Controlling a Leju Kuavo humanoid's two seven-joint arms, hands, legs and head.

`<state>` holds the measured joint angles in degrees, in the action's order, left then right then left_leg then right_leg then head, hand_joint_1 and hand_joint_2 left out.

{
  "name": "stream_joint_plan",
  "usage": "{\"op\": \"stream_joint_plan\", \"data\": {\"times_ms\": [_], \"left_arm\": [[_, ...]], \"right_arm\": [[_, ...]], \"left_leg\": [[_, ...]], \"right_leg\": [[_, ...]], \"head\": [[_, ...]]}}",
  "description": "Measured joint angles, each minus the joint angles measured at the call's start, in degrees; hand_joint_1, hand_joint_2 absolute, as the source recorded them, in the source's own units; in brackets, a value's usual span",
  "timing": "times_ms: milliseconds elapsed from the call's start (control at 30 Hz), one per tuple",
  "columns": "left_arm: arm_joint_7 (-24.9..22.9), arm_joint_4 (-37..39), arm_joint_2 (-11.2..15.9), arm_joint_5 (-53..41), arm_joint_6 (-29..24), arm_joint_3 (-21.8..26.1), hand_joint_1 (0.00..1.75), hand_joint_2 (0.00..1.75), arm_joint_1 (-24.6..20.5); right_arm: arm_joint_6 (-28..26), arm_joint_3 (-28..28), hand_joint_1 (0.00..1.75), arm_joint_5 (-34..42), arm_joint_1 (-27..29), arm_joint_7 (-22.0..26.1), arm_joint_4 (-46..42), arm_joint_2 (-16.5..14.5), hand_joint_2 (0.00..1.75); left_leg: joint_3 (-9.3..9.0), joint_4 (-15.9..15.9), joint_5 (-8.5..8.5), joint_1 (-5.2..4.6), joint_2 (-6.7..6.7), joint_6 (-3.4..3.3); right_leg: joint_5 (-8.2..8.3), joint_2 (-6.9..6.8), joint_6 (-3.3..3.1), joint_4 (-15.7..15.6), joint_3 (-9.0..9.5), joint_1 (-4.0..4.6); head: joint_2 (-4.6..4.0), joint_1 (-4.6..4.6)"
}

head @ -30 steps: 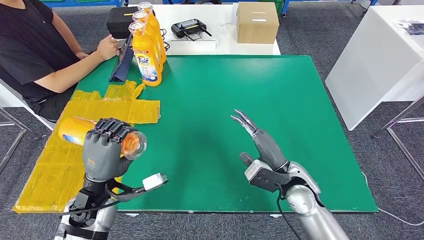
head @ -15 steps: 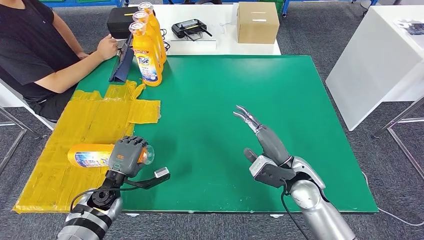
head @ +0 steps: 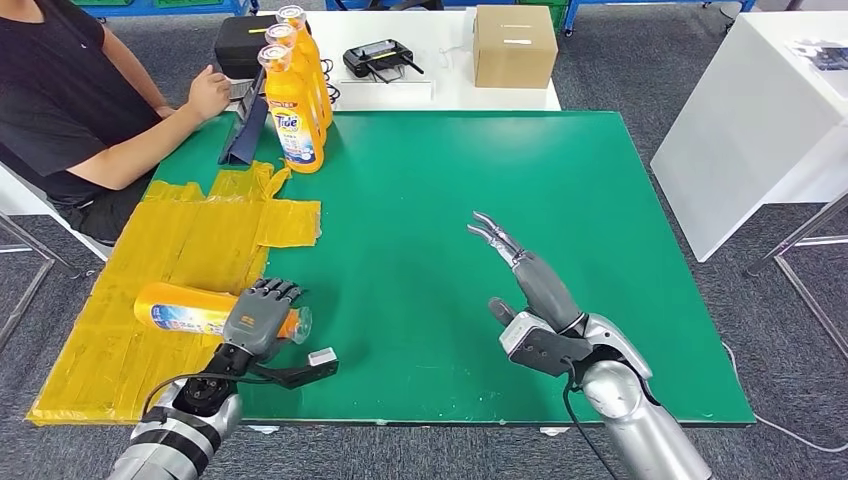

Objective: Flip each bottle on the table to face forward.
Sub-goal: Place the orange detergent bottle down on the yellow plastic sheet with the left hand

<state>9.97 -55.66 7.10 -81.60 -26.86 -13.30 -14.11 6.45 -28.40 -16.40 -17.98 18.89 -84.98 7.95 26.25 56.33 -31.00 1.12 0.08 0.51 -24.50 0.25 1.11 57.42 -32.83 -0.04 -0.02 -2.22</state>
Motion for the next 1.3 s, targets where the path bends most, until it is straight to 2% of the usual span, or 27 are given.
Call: {"op": "stream_joint_plan", "data": {"times_ms": [67, 167, 300, 467, 600, 800, 833, 900, 967, 1167, 1233, 1300], "left_arm": [[4.17, -1.56, -0.03, 6.87, 1.66, 0.52, 0.0, 0.0, 0.37], [10.17, -5.82, -0.1, 17.92, 4.79, 2.11, 0.0, 0.0, 1.85], [14.2, -11.87, -0.65, 26.94, 7.64, 4.75, 0.0, 0.0, 3.18], [19.99, -19.26, -3.14, 44.0, 10.98, 9.74, 0.0, 0.0, 3.87], [20.44, -22.73, -4.85, 46.48, 11.99, 12.31, 0.0, 0.0, 4.32], [20.82, -23.54, -5.35, 47.41, 12.25, 12.93, 0.0, 0.0, 4.58], [21.46, -24.05, -5.77, 49.83, 13.26, 13.57, 0.0, 0.0, 4.68], [23.85, -27.26, -7.62, 60.48, 19.94, 16.8, 0.0, 0.0, 5.53], [25.52, -30.96, -9.42, 66.57, 25.89, 19.58, 0.0, 0.0, 7.32], [25.92, -33.49, -11.03, 61.69, 25.15, 20.08, 0.0, 0.0, 10.13], [25.39, -33.45, -11.08, 57.93, 22.93, 20.04, 0.0, 0.0, 10.18], [24.67, -33.11, -11.07, 51.56, 18.43, 19.75, 0.0, 0.0, 10.31]], "right_arm": [[-0.1, 0.16, 0.0, -0.59, 0.21, -0.02, 0.05, -0.07, 0.0], [-0.42, 0.48, 0.0, -1.12, 0.78, -0.05, 0.35, -0.44, 0.0], [-0.53, 0.81, 0.0, -1.34, 1.3, -0.04, 1.08, -1.04, 0.0], [-1.34, 1.17, 0.0, -2.75, 2.48, 0.57, 1.44, -2.07, 0.0], [-1.5, 1.19, 0.0, -3.07, 3.31, 0.86, 1.44, -2.84, 0.0], [-1.56, 1.2, 0.0, -3.11, 3.47, 0.9, 1.44, -2.95, 0.0], [-1.78, 1.24, 0.0, -3.38, 3.58, 1.09, 1.44, -3.08, 0.0], [-4.46, 1.63, 0.0, -5.74, 5.67, 3.19, 0.93, -4.45, 0.0], [-7.52, 2.32, 0.0, -8.42, 9.4, 5.59, -0.13, -6.24, 0.0], [-8.16, 3.89, 0.0, -9.23, 14.01, 6.85, -1.4, -7.77, 0.0], [-7.6, 4.49, 0.0, -9.08, 14.37, 7.14, -1.56, -8.09, 0.0], [-6.88, 4.91, 0.0, -9.01, 14.66, 7.22, -1.84, -8.23, 0.0]], "left_leg": [[0.01, 0.0, 0.0, 0.0, 0.0, 0.0], [0.02, 0.0, 0.0, 0.0, 0.02, 0.0], [0.03, 0.0, 0.0, -0.01, 0.01, 0.0], [0.04, 0.0, 0.0, -0.01, -0.02, 0.0], [0.04, 0.0, 0.0, -0.01, 0.0, 0.0], [0.04, 0.0, 0.0, 0.0, 0.01, 0.0], [0.04, 0.0, 0.0, 0.0, 0.01, 0.0], [0.05, -0.01, 0.0, 0.02, 0.01, 0.0], [0.08, -0.01, -0.02, 0.03, 0.0, 0.01], [0.18, -0.02, -0.03, -0.02, 0.01, 0.01], [0.16, -0.01, -0.03, -0.02, 0.01, 0.0], [0.12, -0.01, -0.02, -0.02, 0.01, 0.0]], "right_leg": [[0.0, 0.0, 0.0, 0.0, 0.0, 0.0], [0.0, 0.0, 0.0, 0.0, -0.01, 0.0], [0.0, -0.02, 0.0, 0.0, -0.02, -0.01], [0.0, -0.05, 0.0, -0.01, -0.01, 0.0], [0.0, -0.03, 0.0, 0.0, -0.02, 0.0], [0.0, -0.02, 0.0, 0.0, -0.03, 0.0], [0.0, -0.02, 0.0, 0.0, -0.03, 0.0], [-0.01, -0.03, 0.0, 0.0, -0.04, 0.02], [-0.03, -0.03, -0.01, -0.01, -0.08, 0.03], [-0.02, -0.03, -0.02, -0.03, -0.13, 0.0], [-0.01, -0.03, -0.02, -0.04, -0.11, -0.01], [0.0, -0.03, -0.01, -0.04, -0.11, -0.01]], "head": [[0.0, 0.0], [-0.01, 0.01], [-0.01, 0.0], [-0.01, 0.01], [-0.01, 0.01], [-0.01, 0.01], [-0.01, 0.01], [-0.01, 0.01], [-0.01, -0.01], [-0.01, 0.01], [-0.01, 0.01], [-0.01, 0.0]]}}
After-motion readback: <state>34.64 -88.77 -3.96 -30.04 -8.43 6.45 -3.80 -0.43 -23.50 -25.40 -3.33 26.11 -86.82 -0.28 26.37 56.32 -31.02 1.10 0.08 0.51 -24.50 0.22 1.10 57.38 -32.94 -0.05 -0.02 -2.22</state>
